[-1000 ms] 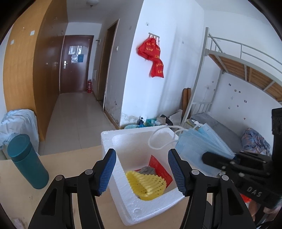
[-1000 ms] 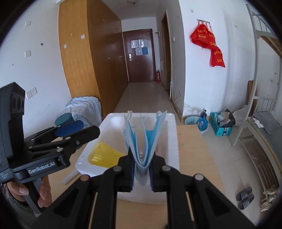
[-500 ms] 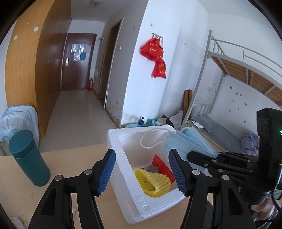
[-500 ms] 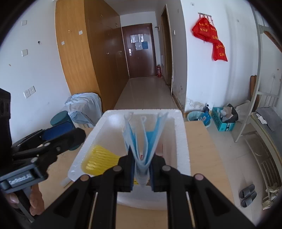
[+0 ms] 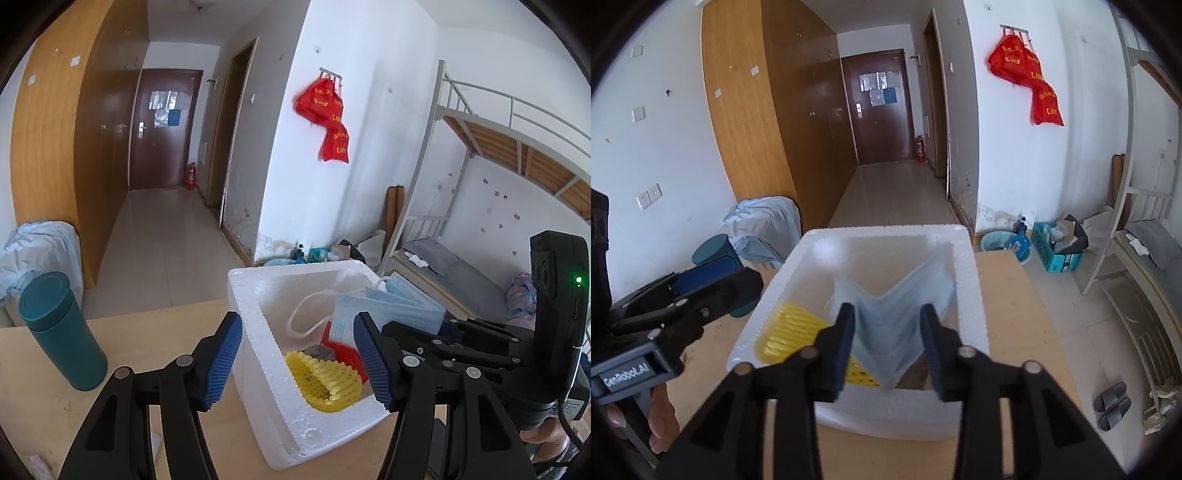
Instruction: Organize soft objects
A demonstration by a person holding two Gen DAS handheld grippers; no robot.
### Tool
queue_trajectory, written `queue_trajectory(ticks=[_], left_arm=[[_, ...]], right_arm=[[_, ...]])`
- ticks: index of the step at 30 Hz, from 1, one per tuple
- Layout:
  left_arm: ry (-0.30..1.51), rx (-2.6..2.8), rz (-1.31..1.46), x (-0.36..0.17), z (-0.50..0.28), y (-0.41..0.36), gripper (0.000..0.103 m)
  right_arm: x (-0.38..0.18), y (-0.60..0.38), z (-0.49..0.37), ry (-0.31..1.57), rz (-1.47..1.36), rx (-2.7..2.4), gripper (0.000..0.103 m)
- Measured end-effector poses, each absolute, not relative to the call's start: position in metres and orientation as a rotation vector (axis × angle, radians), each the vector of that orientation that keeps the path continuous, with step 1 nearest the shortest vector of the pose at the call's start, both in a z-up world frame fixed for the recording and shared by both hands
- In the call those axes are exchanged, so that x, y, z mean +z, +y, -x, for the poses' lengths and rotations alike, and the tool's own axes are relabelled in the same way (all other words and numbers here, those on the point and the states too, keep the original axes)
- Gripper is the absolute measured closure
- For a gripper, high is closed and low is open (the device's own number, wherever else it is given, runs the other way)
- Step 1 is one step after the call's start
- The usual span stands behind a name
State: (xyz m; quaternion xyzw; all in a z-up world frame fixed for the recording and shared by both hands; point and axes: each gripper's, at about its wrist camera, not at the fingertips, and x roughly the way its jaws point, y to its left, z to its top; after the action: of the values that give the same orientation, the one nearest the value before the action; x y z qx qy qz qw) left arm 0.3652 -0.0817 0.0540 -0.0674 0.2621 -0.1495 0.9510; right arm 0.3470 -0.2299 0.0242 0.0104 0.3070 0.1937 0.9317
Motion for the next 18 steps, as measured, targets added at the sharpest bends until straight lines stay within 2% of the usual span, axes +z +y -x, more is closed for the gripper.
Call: queue_trajectory(ticks=[18], left_arm=[[0.546, -0.278, 0.132, 0.054, -0.355, -0.080, 0.039]], right_arm=[[0.032, -0.231, -0.326, 0.610, -0.036, 0.423, 0.058]])
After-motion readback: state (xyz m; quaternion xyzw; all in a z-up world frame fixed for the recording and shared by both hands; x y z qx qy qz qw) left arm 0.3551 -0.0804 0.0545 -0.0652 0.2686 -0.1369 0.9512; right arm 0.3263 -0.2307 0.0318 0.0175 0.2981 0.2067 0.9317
